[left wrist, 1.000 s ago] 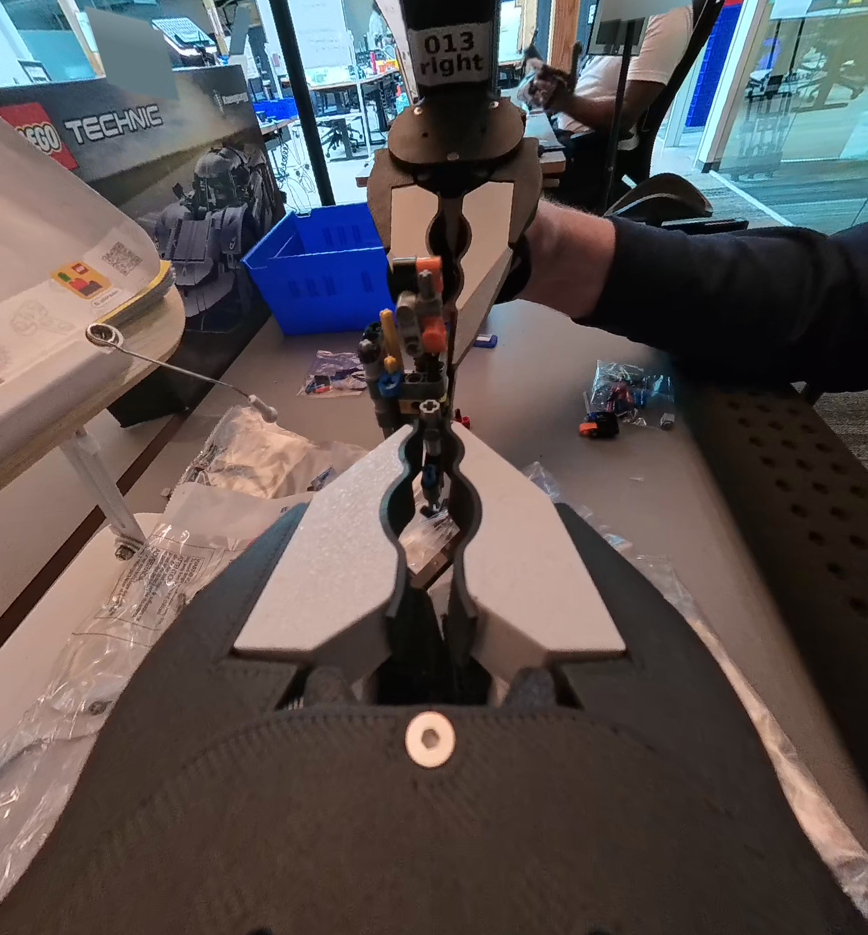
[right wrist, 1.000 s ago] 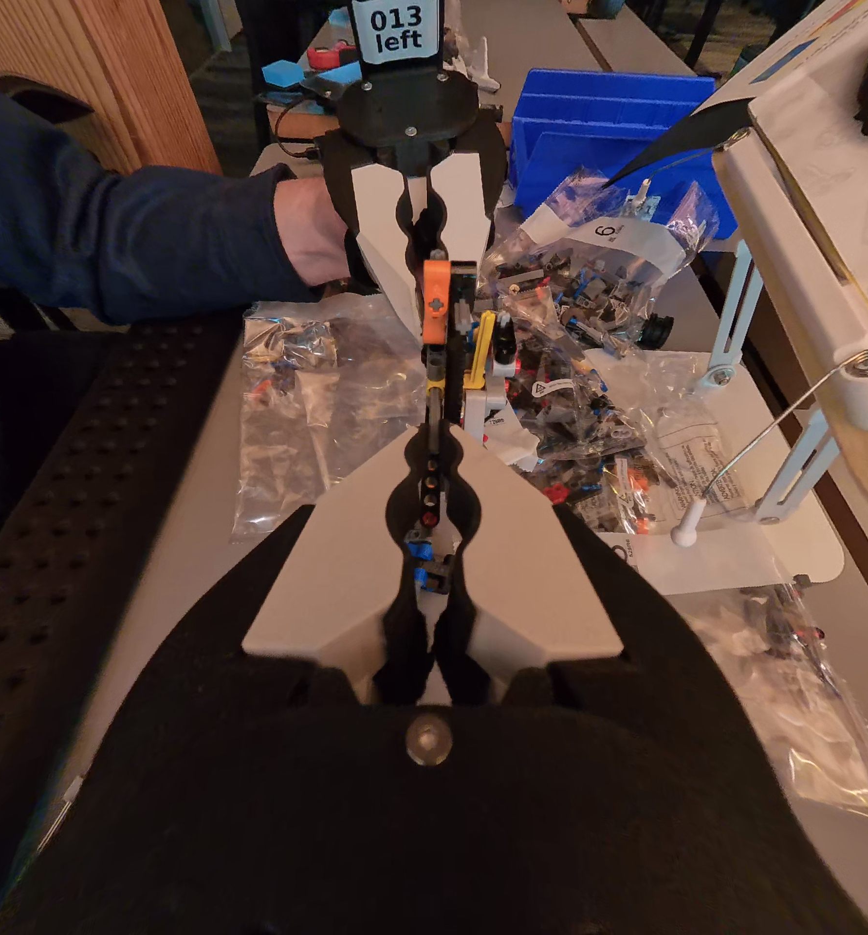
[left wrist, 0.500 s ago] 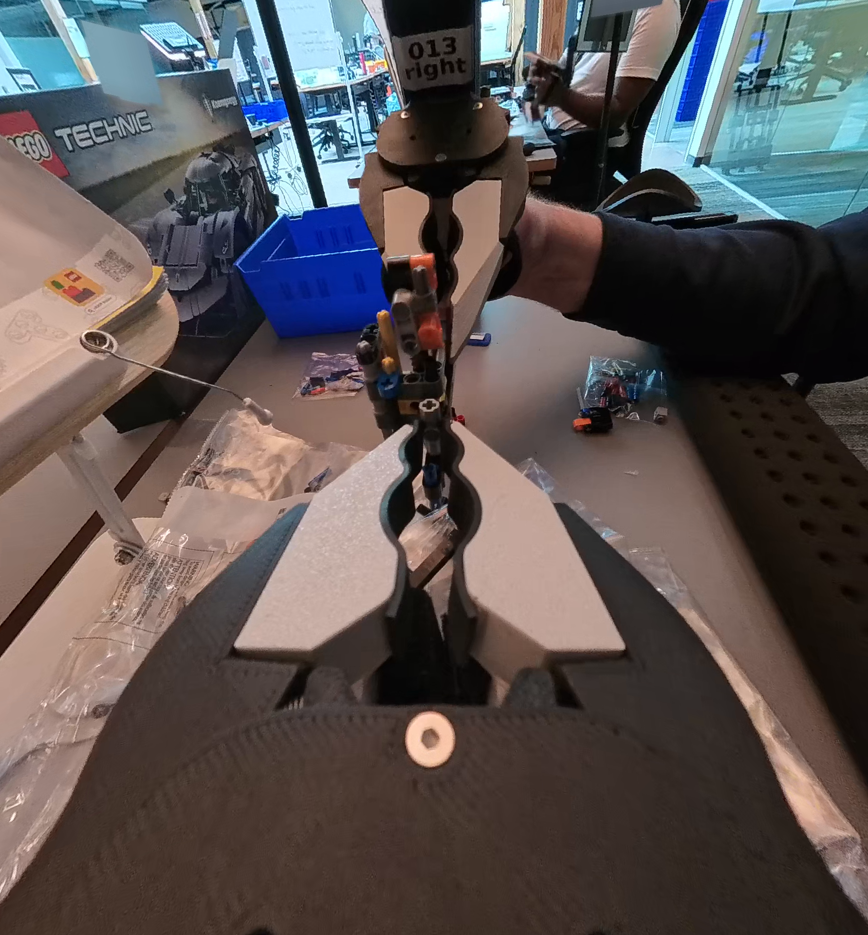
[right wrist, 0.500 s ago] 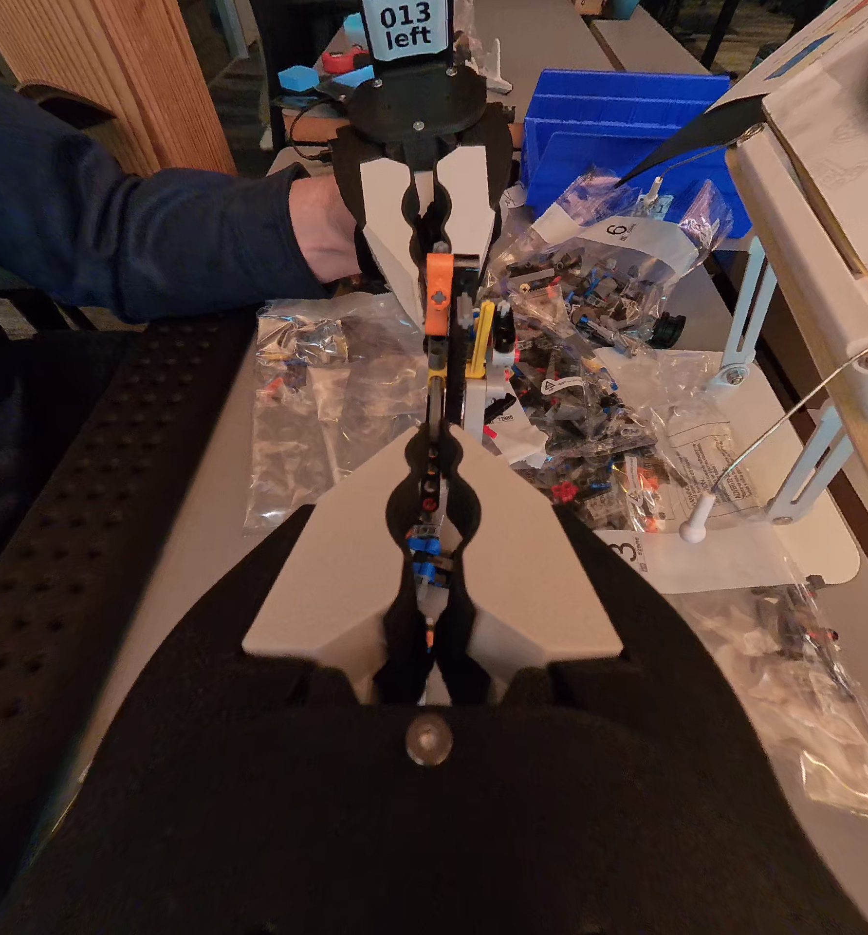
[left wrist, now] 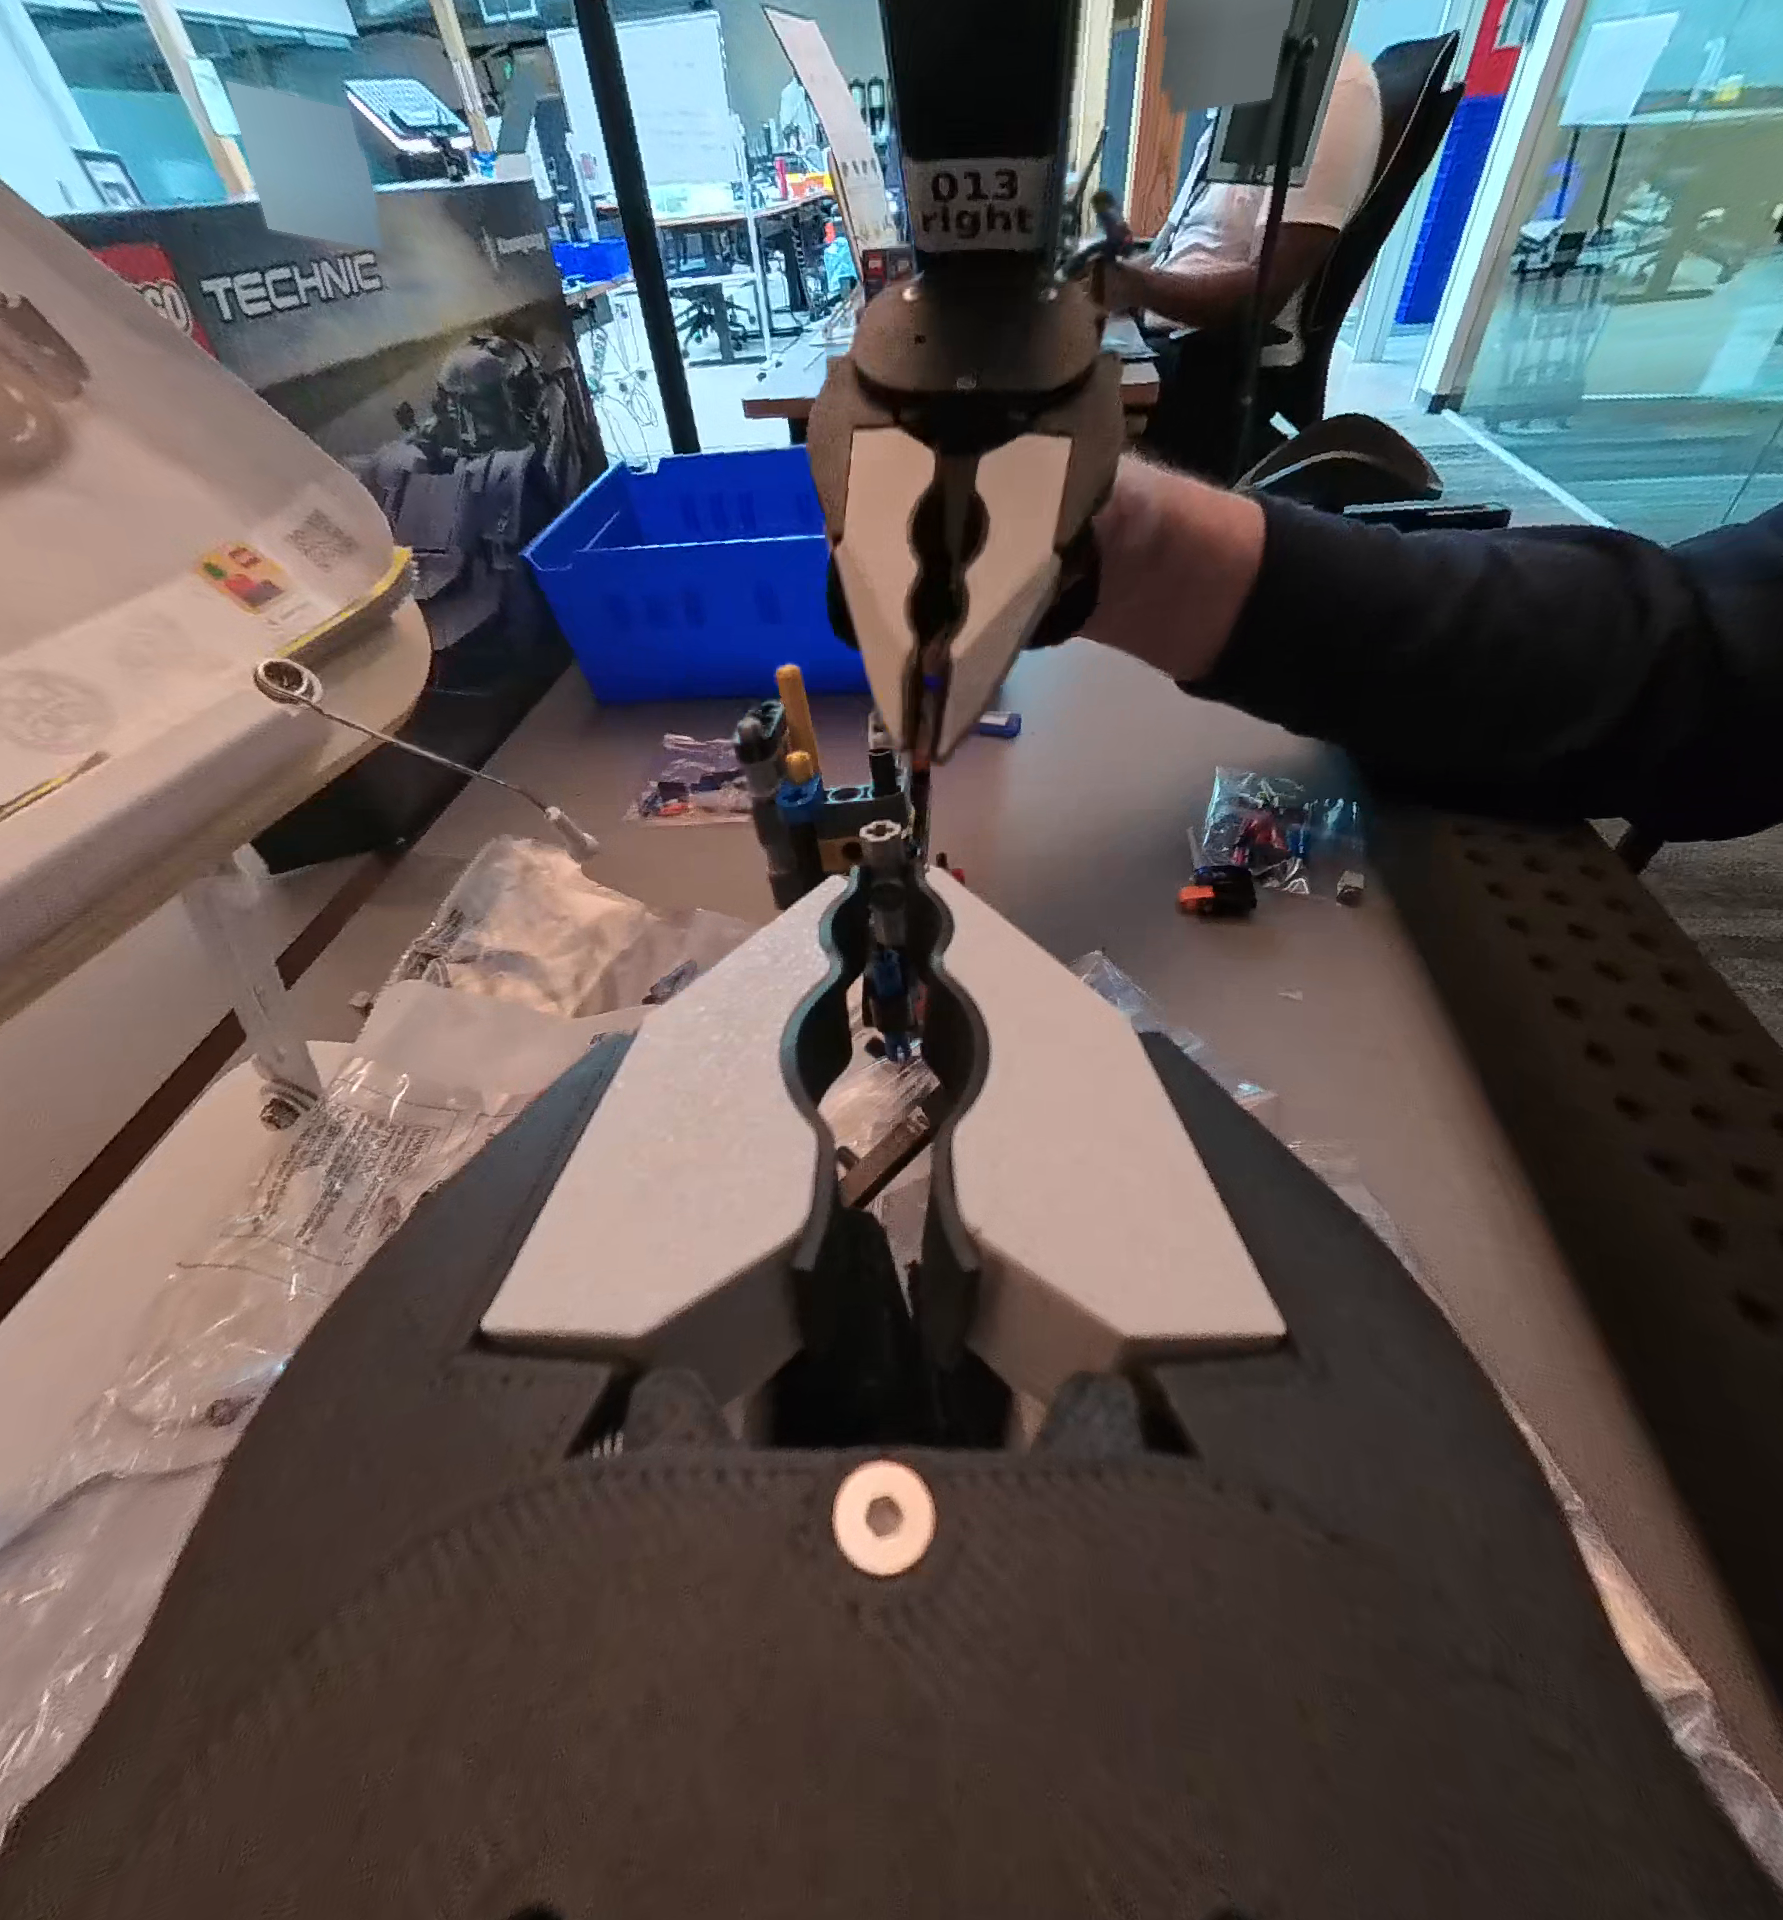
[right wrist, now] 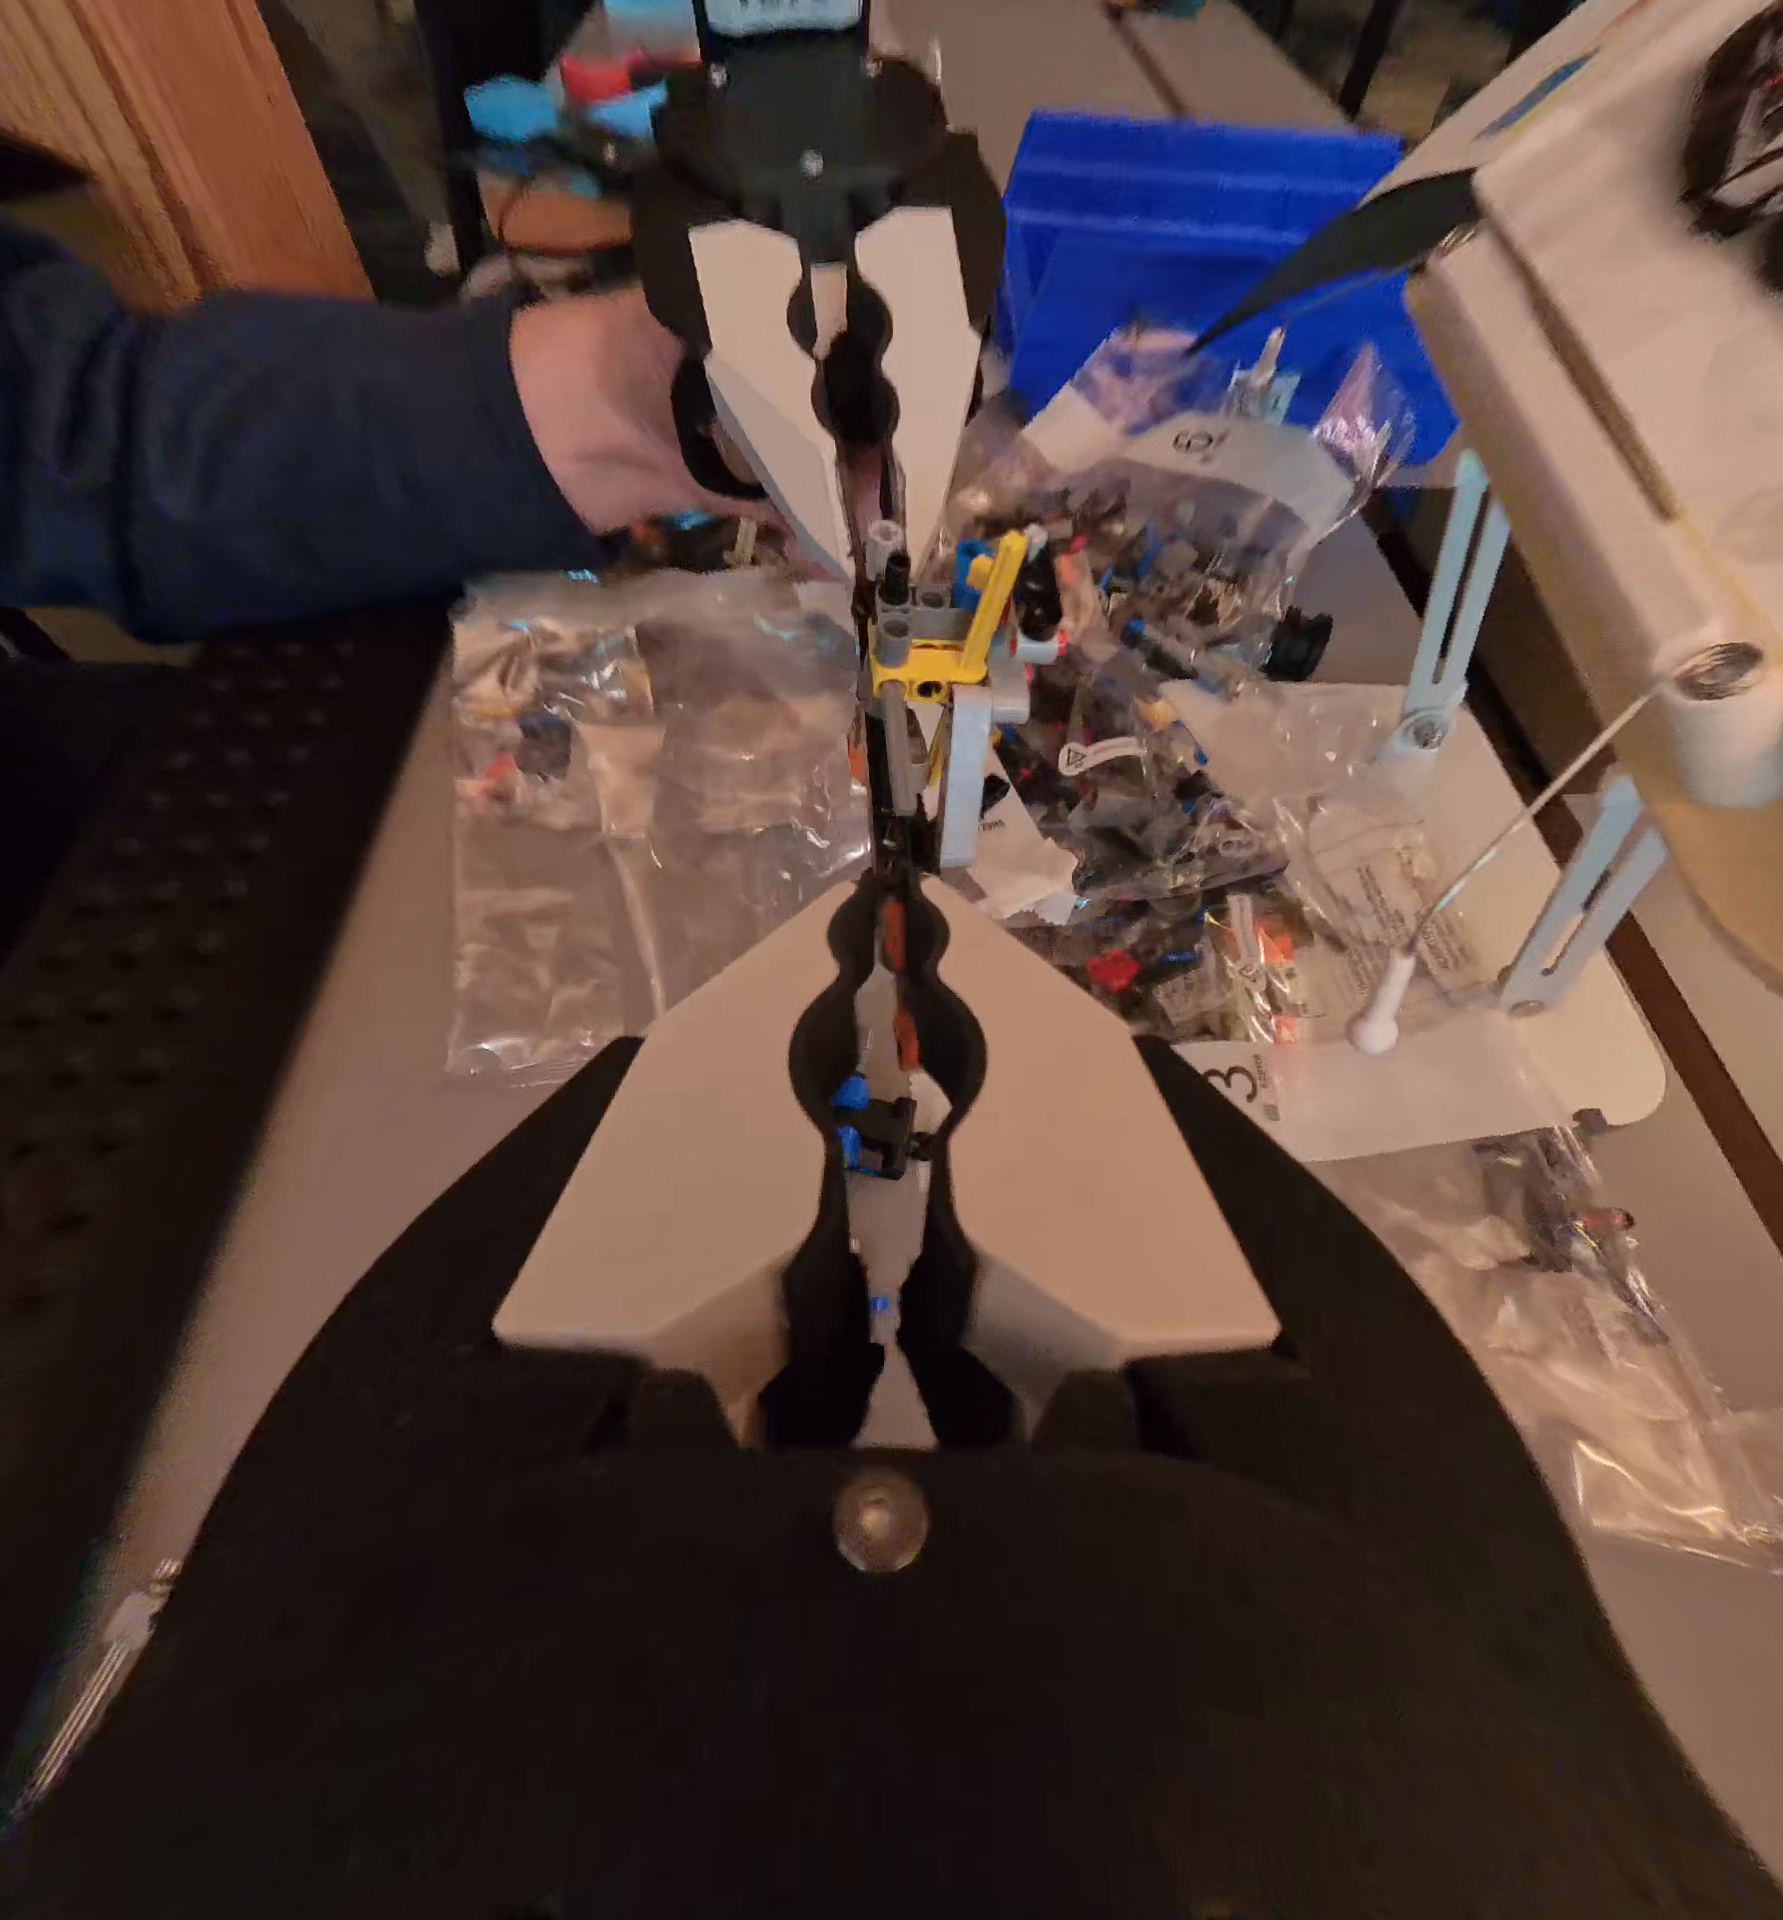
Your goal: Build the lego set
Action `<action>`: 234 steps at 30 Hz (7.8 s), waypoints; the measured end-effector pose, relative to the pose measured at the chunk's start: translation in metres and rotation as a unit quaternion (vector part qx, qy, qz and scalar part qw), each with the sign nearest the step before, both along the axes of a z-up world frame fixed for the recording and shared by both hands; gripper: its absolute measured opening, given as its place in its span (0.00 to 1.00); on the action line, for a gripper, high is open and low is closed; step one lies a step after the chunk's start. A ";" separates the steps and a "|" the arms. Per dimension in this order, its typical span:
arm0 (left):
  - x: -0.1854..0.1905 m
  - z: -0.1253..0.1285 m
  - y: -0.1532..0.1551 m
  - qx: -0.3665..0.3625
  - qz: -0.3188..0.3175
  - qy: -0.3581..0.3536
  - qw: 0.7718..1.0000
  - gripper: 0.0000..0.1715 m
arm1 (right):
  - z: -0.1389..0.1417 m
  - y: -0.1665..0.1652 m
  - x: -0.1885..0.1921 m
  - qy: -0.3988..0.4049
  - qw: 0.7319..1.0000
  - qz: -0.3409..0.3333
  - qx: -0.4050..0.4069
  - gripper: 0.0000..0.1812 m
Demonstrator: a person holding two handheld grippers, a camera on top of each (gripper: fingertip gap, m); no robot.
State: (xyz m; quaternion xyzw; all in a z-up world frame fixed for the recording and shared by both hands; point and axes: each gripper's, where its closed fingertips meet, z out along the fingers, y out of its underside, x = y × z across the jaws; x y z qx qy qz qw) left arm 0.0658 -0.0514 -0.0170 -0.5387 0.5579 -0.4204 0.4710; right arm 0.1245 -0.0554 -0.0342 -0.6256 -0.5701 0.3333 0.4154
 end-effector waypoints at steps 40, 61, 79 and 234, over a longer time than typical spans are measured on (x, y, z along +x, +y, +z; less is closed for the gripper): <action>0.011 -0.003 -0.001 -0.008 0.001 -0.006 1.000 0.07 | -0.018 0.001 -0.023 -0.048 0.998 -0.022 0.034 0.01; 0.017 -0.002 -0.001 -0.008 0.004 -0.015 1.000 0.07 | -0.044 -0.012 -0.023 -0.081 0.996 0.010 -0.026 0.11; 0.018 -0.005 -0.002 -0.004 0.002 -0.007 1.000 0.07 | -0.048 -0.009 -0.011 -0.068 0.996 0.005 -0.056 0.24; 0.032 -0.030 0.010 -0.016 0.045 0.053 0.997 0.20 | -0.015 0.003 -0.005 0.012 0.999 -0.045 -0.021 0.07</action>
